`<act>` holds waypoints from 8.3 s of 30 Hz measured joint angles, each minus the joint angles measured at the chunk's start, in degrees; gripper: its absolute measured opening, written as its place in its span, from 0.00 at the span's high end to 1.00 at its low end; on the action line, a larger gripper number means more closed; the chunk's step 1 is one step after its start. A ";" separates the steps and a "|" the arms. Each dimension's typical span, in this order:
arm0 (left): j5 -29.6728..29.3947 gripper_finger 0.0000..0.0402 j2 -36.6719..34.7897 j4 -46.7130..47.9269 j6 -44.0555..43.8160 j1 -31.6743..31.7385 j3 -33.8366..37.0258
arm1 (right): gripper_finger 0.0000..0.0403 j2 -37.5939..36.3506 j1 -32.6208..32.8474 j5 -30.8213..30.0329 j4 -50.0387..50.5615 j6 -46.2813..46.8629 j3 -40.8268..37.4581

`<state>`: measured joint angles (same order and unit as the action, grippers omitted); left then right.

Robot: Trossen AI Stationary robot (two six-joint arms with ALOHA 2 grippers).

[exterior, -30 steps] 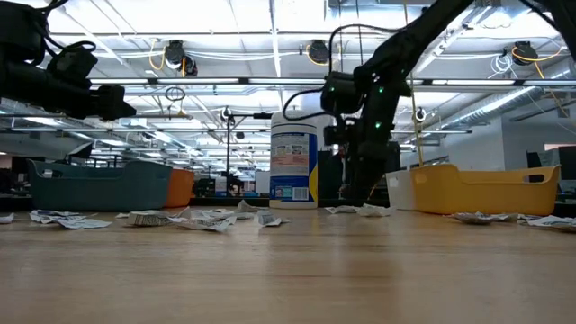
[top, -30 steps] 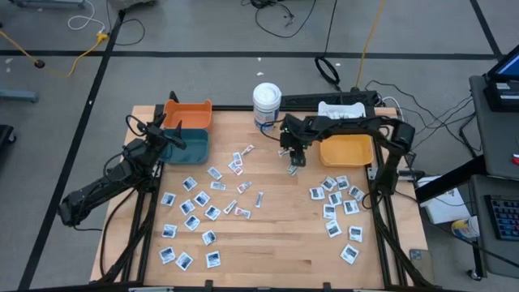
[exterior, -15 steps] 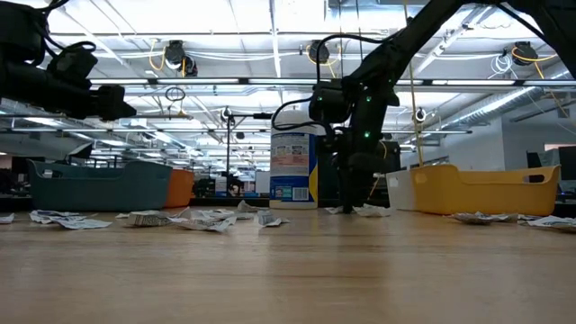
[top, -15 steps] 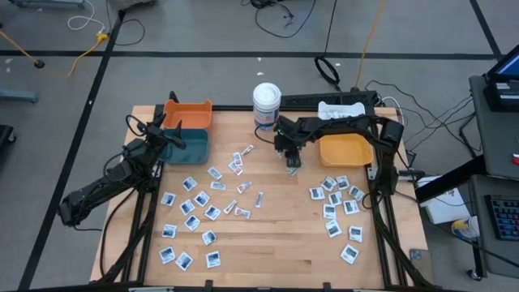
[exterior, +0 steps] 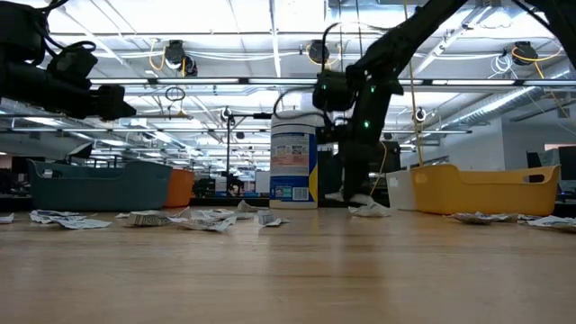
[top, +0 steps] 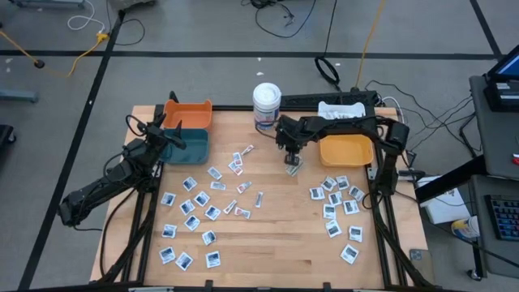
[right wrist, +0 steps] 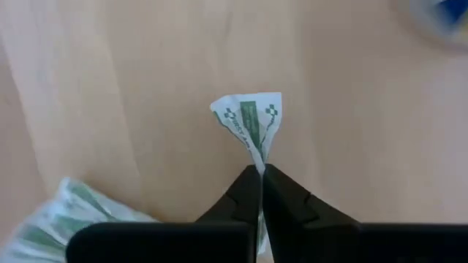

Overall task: Pick & Place First Aid Supplies
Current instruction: Put the green bandage into the white bin

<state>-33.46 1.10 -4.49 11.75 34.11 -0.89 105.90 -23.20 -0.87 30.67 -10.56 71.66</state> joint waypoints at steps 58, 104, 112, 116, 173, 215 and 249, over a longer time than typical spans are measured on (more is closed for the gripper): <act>0.01 0.23 0.00 0.00 0.00 -0.01 0.00 | 0.73 -16.16 -28.88 -18.38 -0.77 30.79 -15.96; 0.03 0.23 0.01 0.00 0.00 0.00 -0.02 | 0.41 -16.45 -28.83 -18.23 -10.73 21.80 -15.94; 0.03 0.23 0.00 0.00 0.00 -0.02 -0.02 | 0.41 -16.45 -28.83 -18.25 -10.68 21.80 -15.94; 0.03 0.23 0.00 0.00 0.00 -0.02 0.00 | 0.41 -16.45 -28.45 -18.26 -10.57 21.62 -15.94; 0.05 0.23 0.01 0.00 0.00 -0.02 -0.01 | 0.41 -15.53 13.52 -7.84 29.81 -14.67 7.88; 0.05 0.23 0.02 0.00 0.00 0.00 -0.01 | 0.70 -1.02 14.44 -3.15 9.51 -20.35 -6.98; 0.05 0.23 0.00 0.00 0.00 -0.02 0.00 | 0.99 -12.05 8.51 -3.79 26.47 31.48 3.32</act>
<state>-33.41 1.10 -4.49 11.75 34.09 -0.89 93.84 -14.68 -4.65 57.15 20.92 74.98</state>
